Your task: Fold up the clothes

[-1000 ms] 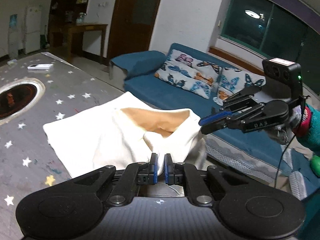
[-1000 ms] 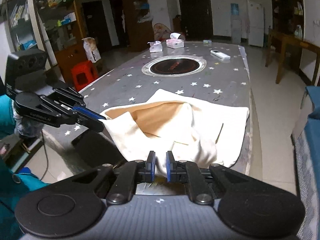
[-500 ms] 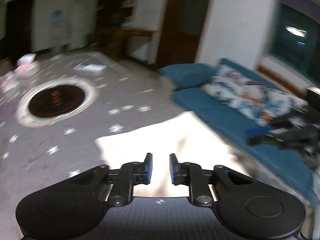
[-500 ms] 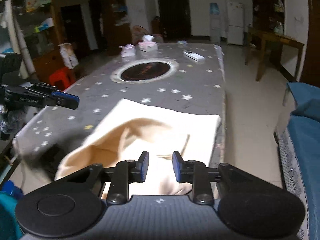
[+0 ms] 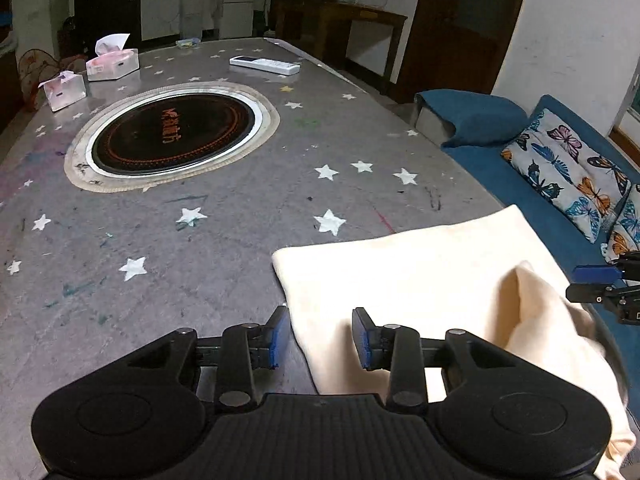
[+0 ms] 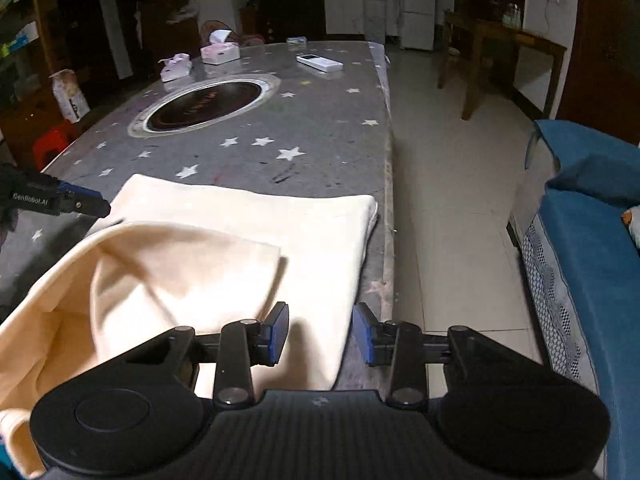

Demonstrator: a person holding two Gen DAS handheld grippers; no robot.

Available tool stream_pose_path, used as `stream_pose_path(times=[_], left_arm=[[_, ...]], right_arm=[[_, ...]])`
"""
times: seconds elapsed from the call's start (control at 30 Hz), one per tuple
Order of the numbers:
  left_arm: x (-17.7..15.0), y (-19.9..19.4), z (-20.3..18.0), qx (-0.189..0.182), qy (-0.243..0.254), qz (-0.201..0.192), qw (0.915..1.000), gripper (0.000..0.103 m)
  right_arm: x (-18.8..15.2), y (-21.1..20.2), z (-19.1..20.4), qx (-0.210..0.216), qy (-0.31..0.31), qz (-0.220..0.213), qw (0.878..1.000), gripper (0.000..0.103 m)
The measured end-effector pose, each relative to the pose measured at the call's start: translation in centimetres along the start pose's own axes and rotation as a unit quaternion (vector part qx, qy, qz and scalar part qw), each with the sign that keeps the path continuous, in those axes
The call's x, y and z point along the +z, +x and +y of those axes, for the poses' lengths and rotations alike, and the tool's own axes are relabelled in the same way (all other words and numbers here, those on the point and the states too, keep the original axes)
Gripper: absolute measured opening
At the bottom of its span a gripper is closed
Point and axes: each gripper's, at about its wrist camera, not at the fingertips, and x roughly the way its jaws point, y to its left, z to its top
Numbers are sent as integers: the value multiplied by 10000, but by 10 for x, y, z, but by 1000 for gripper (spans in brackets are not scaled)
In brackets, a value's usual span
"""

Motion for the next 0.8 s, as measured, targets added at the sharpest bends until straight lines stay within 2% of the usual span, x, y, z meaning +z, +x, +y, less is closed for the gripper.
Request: stream_pose_path(times=[0.07, 0.2, 0.3, 0.37, 0.47, 0.8], left_arm=[[0, 8, 1, -34, -28, 61, 10000, 16], [2, 13, 6, -72, -80, 19, 9999, 3], [2, 13, 10, -98, -83, -32, 9999, 2], [2, 14, 13, -93, -71, -78, 9999, 2], [5, 15, 16, -7, -38, -149, 9999, 2], [29, 29, 56, 563, -128, -255, 9980, 1]], right_arm=[[5, 9, -2, -27, -8, 37, 10000, 35], [12, 23, -4, -45, 53, 106, 9999, 35], [18, 33, -5, 5, 73, 158, 9998, 32], [25, 38, -4, 52, 76, 158, 9998, 21], [34, 46, 1, 73, 9, 165, 9998, 12], [76, 85, 29, 166, -494, 211, 9984, 9]])
